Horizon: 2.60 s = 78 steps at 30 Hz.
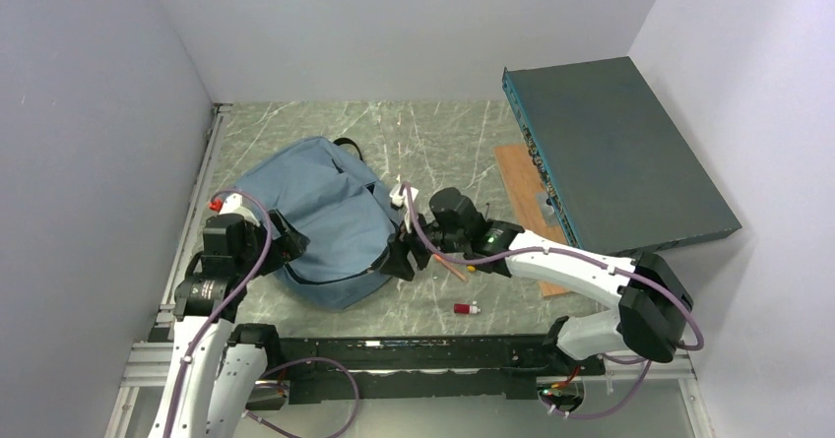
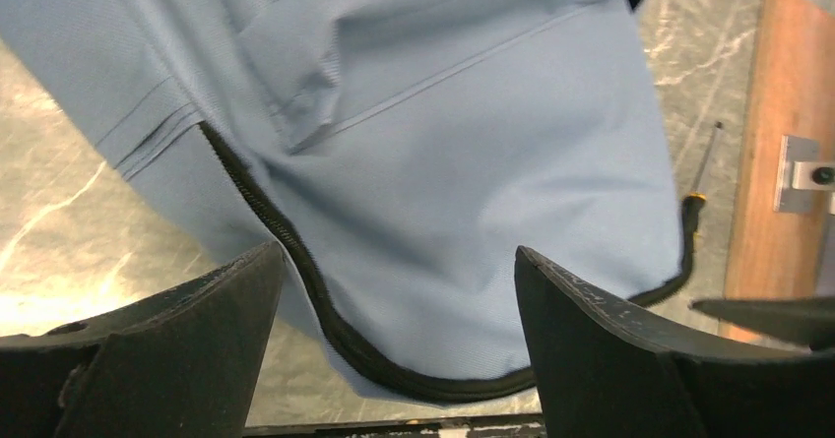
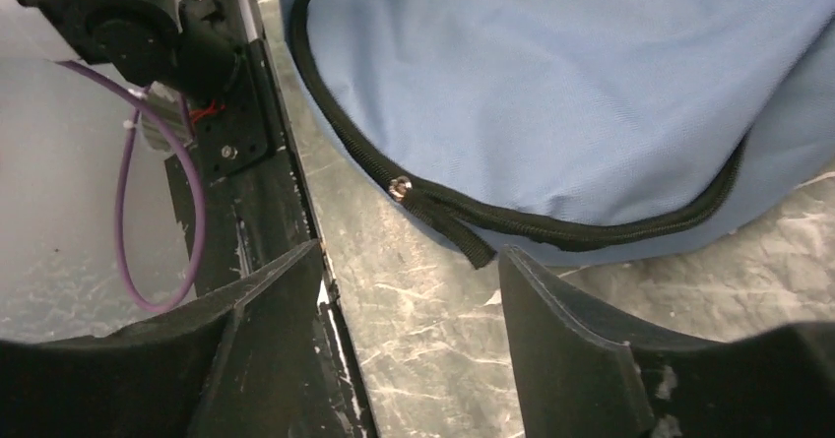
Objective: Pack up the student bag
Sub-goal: Zip the student bag at the center of the board.
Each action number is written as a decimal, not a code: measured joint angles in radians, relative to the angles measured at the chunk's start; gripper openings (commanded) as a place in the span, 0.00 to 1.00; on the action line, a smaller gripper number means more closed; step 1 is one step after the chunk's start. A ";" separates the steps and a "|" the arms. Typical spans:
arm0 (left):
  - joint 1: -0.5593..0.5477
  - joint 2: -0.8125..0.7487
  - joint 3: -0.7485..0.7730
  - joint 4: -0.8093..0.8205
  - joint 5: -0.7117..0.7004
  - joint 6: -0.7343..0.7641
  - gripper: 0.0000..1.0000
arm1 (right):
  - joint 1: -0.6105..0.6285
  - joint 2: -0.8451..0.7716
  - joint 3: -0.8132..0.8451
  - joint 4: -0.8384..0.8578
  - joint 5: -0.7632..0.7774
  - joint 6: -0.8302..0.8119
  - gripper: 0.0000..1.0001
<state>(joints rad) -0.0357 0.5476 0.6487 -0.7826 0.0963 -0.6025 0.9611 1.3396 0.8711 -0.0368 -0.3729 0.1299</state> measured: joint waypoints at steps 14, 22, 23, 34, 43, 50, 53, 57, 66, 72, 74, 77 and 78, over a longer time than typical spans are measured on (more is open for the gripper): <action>0.000 0.011 0.058 0.098 0.275 0.137 1.00 | -0.204 0.154 -0.020 0.138 -0.330 0.456 0.78; -0.016 0.026 0.055 0.158 0.377 0.137 1.00 | -0.202 0.273 -0.049 0.290 -0.437 0.576 0.62; -0.027 0.026 0.050 0.171 0.384 0.134 1.00 | -0.202 0.282 -0.055 0.309 -0.444 0.588 0.60; -0.240 0.051 0.029 0.218 0.338 0.111 1.00 | -0.198 0.325 -0.066 0.431 -0.470 0.681 0.43; -0.339 0.084 0.029 0.234 0.262 0.108 1.00 | -0.172 0.328 -0.081 0.461 -0.474 0.710 0.37; -0.371 0.096 0.029 0.241 0.240 0.108 0.95 | -0.160 0.329 -0.082 0.478 -0.474 0.718 0.00; -0.400 0.099 0.029 0.240 0.223 0.107 0.89 | -0.160 0.328 -0.082 0.475 -0.469 0.710 0.00; -0.525 0.116 0.029 0.222 0.118 0.095 0.86 | -0.160 0.302 -0.083 0.417 -0.433 0.682 0.00; -0.999 0.254 0.042 0.108 -0.317 -0.023 0.83 | -0.156 0.142 -0.083 0.259 -0.333 0.591 0.00; -1.129 0.427 0.109 0.022 -0.552 -0.127 0.44 | -0.150 0.132 -0.083 0.219 -0.307 0.572 0.00; -1.132 0.470 0.123 -0.009 -0.601 -0.154 0.25 | -0.147 0.128 -0.083 0.201 -0.293 0.566 0.00; -1.136 0.496 0.131 -0.020 -0.636 -0.187 0.00 | -0.142 0.098 -0.082 0.152 -0.227 0.547 0.00; -1.139 0.497 0.134 -0.016 -0.639 -0.201 0.00 | -0.140 0.084 -0.079 0.132 -0.202 0.536 0.00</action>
<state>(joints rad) -1.1744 1.0443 0.7826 -0.7990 -0.5430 -0.8036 0.8215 1.4239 0.7925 0.0948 -0.5747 0.6659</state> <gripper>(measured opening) 0.139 0.010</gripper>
